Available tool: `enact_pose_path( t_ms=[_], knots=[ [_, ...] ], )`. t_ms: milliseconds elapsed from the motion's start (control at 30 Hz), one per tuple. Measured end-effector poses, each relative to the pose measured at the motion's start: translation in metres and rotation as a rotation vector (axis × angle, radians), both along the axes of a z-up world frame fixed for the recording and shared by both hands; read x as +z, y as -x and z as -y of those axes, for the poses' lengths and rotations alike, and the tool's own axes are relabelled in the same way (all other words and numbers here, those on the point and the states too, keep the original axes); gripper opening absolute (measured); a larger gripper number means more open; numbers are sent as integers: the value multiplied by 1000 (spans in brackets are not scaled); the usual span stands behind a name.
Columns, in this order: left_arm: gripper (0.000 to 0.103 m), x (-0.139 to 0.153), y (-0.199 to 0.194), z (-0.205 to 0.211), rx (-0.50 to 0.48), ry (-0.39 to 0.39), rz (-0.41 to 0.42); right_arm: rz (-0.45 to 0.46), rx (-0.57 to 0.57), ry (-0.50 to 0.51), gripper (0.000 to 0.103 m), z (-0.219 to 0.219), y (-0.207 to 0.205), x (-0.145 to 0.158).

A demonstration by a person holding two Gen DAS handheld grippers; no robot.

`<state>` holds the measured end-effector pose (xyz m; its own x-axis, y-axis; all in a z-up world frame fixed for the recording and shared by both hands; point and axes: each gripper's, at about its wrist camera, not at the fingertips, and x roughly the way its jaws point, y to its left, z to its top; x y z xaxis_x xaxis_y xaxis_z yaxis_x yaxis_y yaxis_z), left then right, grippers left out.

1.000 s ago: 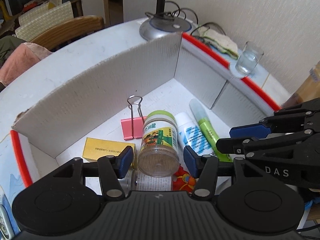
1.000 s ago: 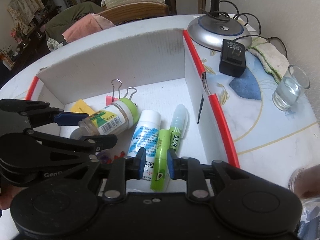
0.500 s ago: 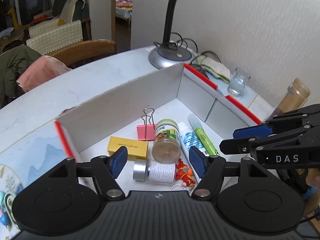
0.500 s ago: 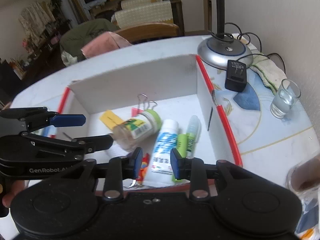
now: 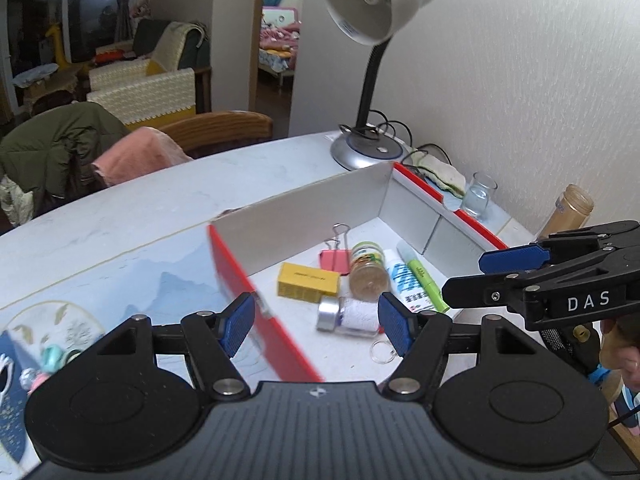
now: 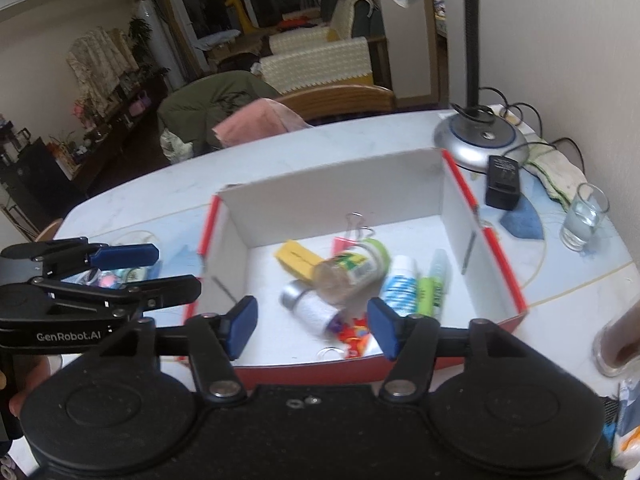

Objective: Organize rigid objects
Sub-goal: 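Withdraw both grippers from the shoebox back toward the mat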

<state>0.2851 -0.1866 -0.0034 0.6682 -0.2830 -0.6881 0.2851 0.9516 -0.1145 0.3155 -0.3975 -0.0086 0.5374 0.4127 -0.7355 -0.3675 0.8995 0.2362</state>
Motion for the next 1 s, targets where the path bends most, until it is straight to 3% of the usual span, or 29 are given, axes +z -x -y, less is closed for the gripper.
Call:
enact_pose_path(
  t_ms=[100,500,900,1000],
  knots=[
    [77,4,15,-17,17,5,14,14,19,-8,69,-16,10,4],
    [83,0,54,-102,116,27,13,33,96,-29,94,-90,41,9],
    [86,-17,77,-188,184,34,-12,15,151,-20,98,-166,59,0],
    [99,-23,79,-209,197,36,-27,7,160,-10,97,-183,61,-4]
  ],
)
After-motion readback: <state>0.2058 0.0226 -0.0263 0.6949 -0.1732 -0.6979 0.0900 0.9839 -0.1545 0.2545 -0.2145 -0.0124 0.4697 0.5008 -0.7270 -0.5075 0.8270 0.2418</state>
